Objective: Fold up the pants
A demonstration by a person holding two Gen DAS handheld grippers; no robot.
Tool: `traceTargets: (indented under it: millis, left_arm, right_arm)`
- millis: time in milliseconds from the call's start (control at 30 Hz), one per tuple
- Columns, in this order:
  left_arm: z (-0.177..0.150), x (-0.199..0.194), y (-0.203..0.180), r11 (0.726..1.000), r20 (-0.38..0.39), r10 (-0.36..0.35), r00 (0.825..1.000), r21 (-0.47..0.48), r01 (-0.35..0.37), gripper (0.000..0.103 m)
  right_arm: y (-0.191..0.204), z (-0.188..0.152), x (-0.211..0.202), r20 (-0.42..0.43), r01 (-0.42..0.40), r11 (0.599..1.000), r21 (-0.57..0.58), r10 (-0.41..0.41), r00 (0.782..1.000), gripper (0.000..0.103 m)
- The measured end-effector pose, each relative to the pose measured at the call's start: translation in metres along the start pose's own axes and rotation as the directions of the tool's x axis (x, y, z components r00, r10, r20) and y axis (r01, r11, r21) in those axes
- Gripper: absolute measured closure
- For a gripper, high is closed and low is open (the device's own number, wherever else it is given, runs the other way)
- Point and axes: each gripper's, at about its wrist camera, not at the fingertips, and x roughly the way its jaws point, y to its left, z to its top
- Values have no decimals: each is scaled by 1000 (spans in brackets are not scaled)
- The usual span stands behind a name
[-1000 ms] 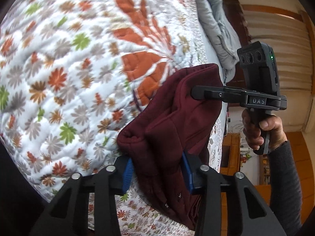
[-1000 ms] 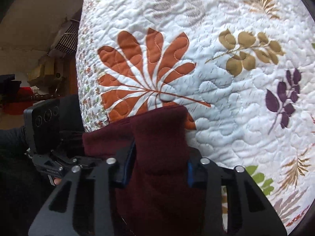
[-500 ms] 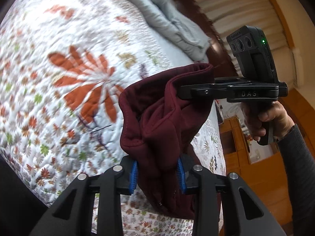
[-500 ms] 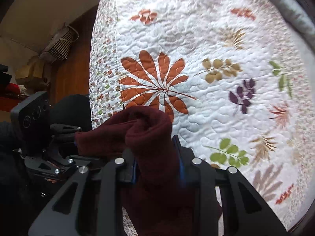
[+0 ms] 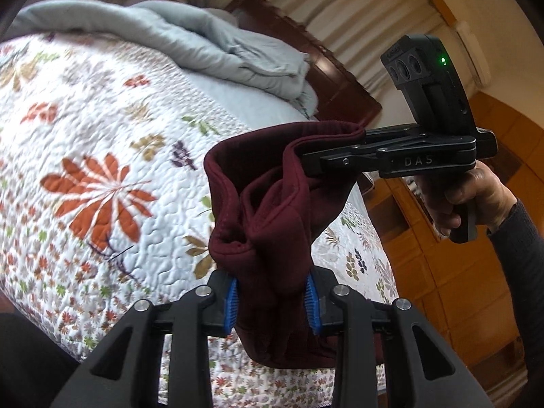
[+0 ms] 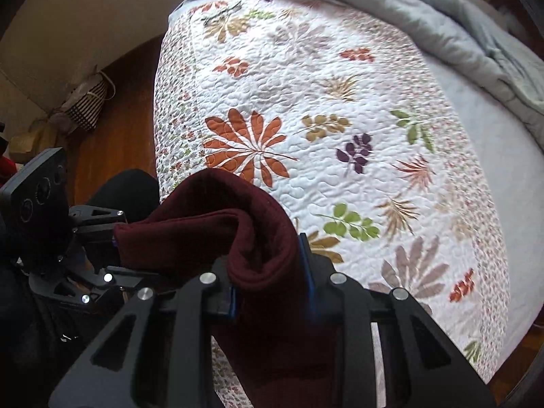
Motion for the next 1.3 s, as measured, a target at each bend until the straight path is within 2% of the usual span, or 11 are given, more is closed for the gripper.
traceTargets:
  millis: [533,1300]
  left_arm:
    - [-11,-9,-85,984,-27,-9,1000,175,13,72]
    - [-30,0,-165,950,-60,-75,995,299,90,72]
  right_arm:
    - [-11,-81,-67,109,71,994,85,-80,991,80]
    - [-19,-169,-123,179,168,976,139,-191,965,88]
